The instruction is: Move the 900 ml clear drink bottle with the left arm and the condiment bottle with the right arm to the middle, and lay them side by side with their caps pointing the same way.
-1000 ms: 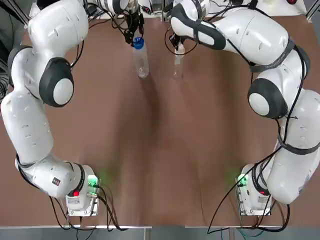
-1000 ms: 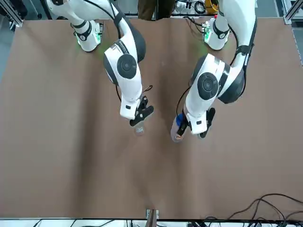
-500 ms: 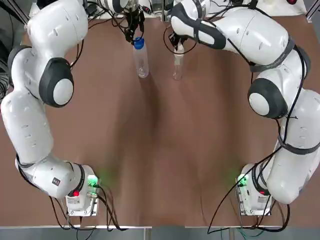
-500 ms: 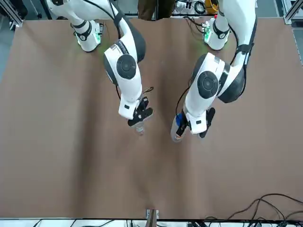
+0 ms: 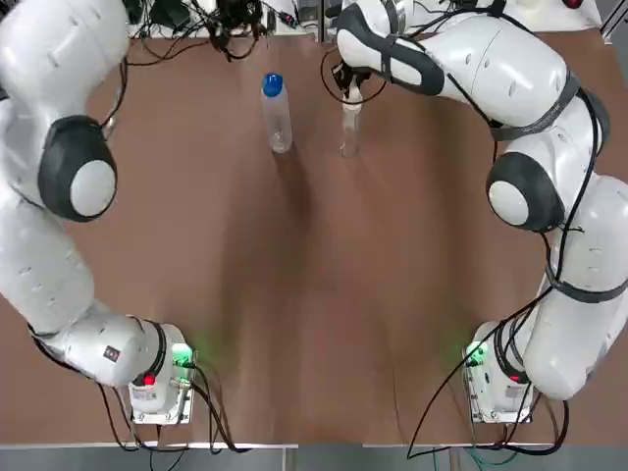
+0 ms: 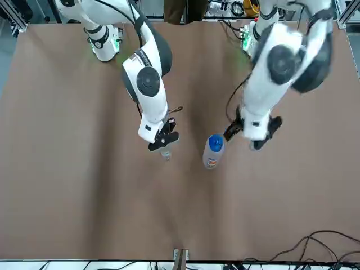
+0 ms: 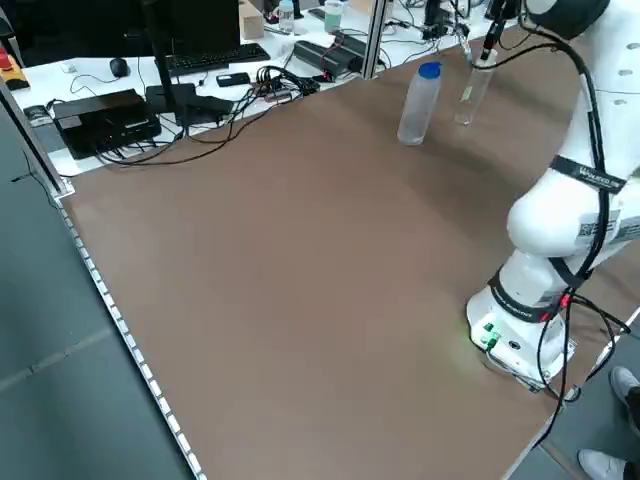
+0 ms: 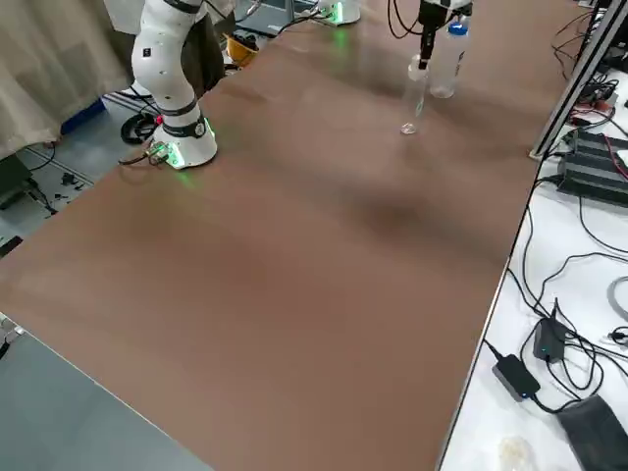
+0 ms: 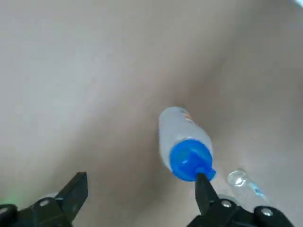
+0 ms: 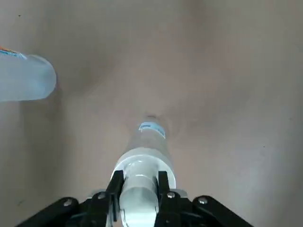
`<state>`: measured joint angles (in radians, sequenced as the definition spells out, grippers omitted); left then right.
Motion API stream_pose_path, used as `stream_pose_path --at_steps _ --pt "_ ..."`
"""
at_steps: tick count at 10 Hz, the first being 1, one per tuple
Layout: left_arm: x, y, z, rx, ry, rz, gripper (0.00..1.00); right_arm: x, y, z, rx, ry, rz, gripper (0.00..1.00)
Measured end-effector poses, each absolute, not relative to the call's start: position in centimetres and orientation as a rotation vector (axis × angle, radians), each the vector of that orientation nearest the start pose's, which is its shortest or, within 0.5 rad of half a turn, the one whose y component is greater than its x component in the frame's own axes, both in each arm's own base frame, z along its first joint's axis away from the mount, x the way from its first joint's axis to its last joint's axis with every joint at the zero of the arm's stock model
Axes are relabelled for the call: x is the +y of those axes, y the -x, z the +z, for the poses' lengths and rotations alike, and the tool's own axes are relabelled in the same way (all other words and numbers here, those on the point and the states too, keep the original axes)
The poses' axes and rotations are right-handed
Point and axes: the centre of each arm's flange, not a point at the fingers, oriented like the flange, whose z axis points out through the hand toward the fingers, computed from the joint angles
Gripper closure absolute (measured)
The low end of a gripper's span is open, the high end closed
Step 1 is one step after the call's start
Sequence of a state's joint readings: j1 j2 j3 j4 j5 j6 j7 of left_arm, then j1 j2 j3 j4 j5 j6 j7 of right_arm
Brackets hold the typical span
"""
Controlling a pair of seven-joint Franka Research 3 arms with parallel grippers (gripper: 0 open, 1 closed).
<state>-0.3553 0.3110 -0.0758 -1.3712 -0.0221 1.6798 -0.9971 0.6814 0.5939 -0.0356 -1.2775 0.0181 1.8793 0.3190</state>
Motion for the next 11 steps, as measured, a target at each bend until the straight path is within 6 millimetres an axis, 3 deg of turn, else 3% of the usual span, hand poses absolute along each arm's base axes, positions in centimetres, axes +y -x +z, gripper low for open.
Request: stream_pose_path --at_steps 1,3,5,6,7,9,11 --pt "-23.0 -60.5 55.8 -0.826 3.078 0.017 0.00 44.2 -57.5 40.8 -0.507 3.099 -0.013 0.64" --pt "-16.7 -61.4 57.7 -0.680 3.115 -0.001 0.00 44.2 -57.5 40.8 -0.504 3.099 -0.012 0.39" --pt "-14.9 -61.0 59.3 -0.477 3.157 -0.035 0.00 44.2 -57.5 40.9 -0.502 3.098 -0.017 0.11" --pt "-14.0 -60.9 60.1 -0.381 3.171 -0.057 0.00 44.1 -57.7 41.3 -0.497 3.096 -0.027 0.01" --pt "-12.2 -61.0 60.8 -0.317 3.179 -0.077 0.00 43.5 -58.2 42.3 -0.477 3.093 -0.050 0.01" --pt "-8.2 -60.6 61.5 -0.297 3.170 -0.042 0.00 39.5 -59.8 46.4 -0.383 3.093 -0.091 0.01" --pt "-3.7 -59.3 62.9 -0.200 3.169 -0.008 0.00 32.0 -61.0 52.2 -0.231 3.119 -0.060 0.01"
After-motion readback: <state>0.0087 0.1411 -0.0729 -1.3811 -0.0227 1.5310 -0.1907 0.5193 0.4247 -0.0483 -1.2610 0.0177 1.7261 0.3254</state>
